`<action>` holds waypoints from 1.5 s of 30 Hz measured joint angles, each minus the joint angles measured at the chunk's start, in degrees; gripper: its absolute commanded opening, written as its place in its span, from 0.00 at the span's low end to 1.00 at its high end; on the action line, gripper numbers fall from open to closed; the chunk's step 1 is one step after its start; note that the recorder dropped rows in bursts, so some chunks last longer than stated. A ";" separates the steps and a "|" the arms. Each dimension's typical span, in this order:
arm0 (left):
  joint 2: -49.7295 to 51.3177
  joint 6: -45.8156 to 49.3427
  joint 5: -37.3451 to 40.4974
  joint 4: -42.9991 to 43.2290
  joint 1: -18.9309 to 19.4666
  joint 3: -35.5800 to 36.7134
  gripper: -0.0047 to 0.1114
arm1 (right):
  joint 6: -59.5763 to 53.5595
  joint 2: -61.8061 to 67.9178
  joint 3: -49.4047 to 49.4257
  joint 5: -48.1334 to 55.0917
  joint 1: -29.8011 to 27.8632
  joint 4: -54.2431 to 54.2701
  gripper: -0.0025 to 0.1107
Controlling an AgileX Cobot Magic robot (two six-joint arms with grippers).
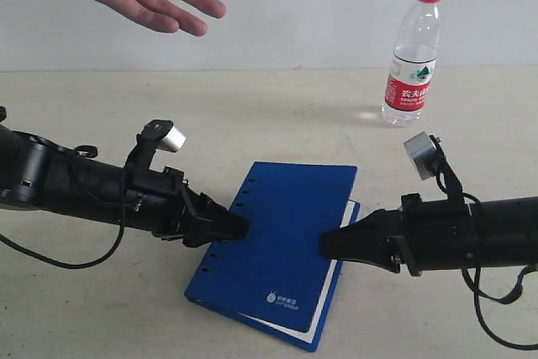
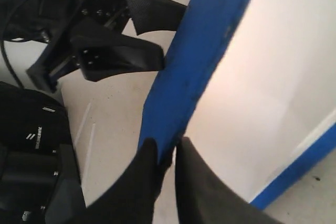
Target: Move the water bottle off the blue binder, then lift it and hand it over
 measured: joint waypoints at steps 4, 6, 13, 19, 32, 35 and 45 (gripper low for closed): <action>0.00 0.00 6.20 0.00 0.10 0.00 0.53 | 2.33 0.00 -0.23 -1.31 0.22 -0.11 0.36; 0.00 -0.23 10.33 0.00 0.10 0.00 0.53 | 2.70 0.00 -0.36 -1.31 0.93 -0.11 0.37; 0.00 -0.79 21.66 0.00 0.10 -0.08 0.53 | 5.66 0.10 -3.86 -1.67 5.30 -0.54 0.37; 0.00 -0.92 23.06 0.27 0.10 -0.08 0.53 | 12.62 0.10 -8.11 -6.35 8.09 -0.67 0.37; 0.00 -4.60 -6.37 -0.07 3.52 -0.08 0.53 | 14.20 0.10 -8.47 -8.04 8.50 -0.90 0.37; 0.00 -4.95 -7.65 -0.07 3.52 -0.08 0.53 | 14.20 0.10 -8.47 -8.38 8.50 -0.90 0.37; 4.84 -3.87 15.53 -0.07 3.52 -0.08 0.53 | 15.39 0.10 -8.47 -11.46 8.50 -0.90 0.37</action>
